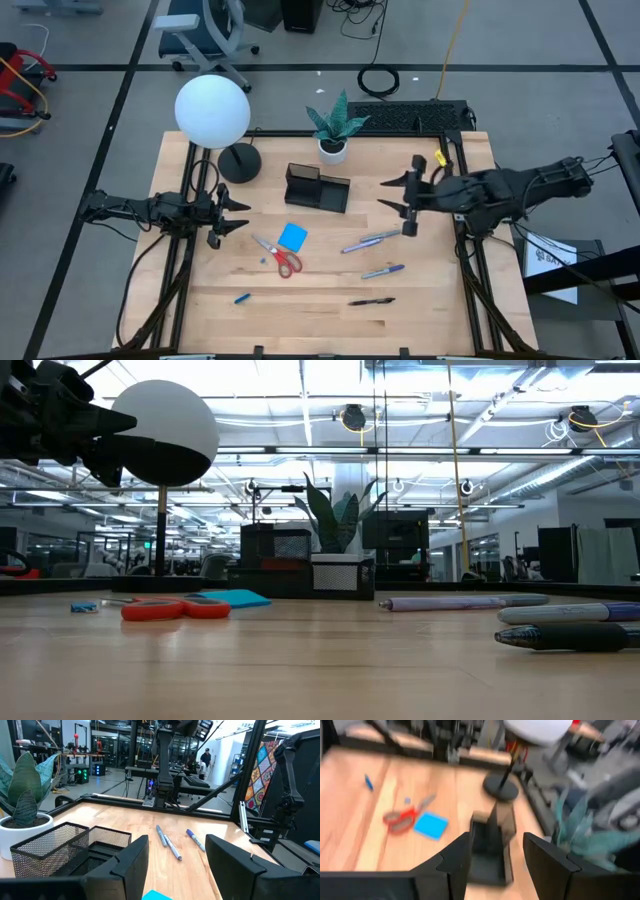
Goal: Pick and place office supplies into organizer
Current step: Put the blue pen into the desk organizer
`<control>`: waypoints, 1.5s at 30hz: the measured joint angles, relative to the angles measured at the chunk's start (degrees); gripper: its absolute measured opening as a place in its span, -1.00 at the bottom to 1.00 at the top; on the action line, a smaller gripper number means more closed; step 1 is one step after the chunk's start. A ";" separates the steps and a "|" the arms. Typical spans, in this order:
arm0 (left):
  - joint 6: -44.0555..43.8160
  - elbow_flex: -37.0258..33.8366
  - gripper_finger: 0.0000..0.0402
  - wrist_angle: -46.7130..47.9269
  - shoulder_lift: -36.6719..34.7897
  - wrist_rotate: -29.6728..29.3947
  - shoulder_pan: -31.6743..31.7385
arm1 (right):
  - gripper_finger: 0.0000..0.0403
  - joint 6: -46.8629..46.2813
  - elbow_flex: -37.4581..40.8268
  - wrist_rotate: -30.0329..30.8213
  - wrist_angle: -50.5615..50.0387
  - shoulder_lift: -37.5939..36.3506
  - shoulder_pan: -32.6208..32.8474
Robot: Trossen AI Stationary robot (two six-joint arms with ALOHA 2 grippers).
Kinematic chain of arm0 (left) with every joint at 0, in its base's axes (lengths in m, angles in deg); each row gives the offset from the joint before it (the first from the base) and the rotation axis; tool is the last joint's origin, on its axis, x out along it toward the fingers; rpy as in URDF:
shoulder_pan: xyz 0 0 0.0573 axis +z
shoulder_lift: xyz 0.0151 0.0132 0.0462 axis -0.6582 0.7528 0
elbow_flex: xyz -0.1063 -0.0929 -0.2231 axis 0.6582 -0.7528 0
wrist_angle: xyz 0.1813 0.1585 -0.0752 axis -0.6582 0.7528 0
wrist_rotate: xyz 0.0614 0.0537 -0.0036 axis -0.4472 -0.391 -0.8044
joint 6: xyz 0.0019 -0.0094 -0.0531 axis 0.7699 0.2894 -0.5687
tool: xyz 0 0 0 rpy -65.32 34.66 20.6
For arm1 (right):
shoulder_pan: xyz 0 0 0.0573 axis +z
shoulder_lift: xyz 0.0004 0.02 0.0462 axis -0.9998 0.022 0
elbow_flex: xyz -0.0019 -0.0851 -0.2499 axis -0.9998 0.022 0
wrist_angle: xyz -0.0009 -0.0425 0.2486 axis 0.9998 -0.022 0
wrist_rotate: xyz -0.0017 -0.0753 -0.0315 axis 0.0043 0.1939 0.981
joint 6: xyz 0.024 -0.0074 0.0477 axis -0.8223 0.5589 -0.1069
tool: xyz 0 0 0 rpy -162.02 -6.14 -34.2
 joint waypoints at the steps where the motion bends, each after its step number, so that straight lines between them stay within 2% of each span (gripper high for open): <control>1: 0.00 0.00 0.01 -0.01 0.00 0.00 0.01 | -0.15 -1.07 -0.94 -0.14 -2.17 1.01 0.00; 6: 0.00 0.00 0.01 -0.01 0.00 0.00 0.00 | -0.15 -6.12 -4.11 -1.78 -13.21 5.87 0.00; 15: 0.00 0.00 0.01 -0.01 0.01 0.00 0.02 | -0.15 -14.05 -4.35 -17.27 -26.63 13.62 0.41; 20: 0.00 0.00 0.01 -0.01 0.00 0.00 0.01 | -0.15 -14.99 -4.35 -18.81 -33.01 18.47 2.75; 24: 0.00 0.00 0.01 -0.01 0.00 0.00 0.02 | -0.15 -14.56 -4.35 -22.92 -32.38 22.03 5.08; 34: 0.02 0.00 0.01 -0.01 0.00 0.00 0.00 | -0.15 -14.36 -4.08 -23.00 -30.55 30.79 12.16; 42: 0.01 0.00 0.01 -0.01 0.00 0.00 0.02 | -0.15 -14.32 2.16 -23.03 -24.22 31.14 13.60; 45: 0.02 0.00 0.01 -0.01 0.00 0.00 0.00 | -0.15 -14.38 5.08 -25.50 -20.33 30.95 13.24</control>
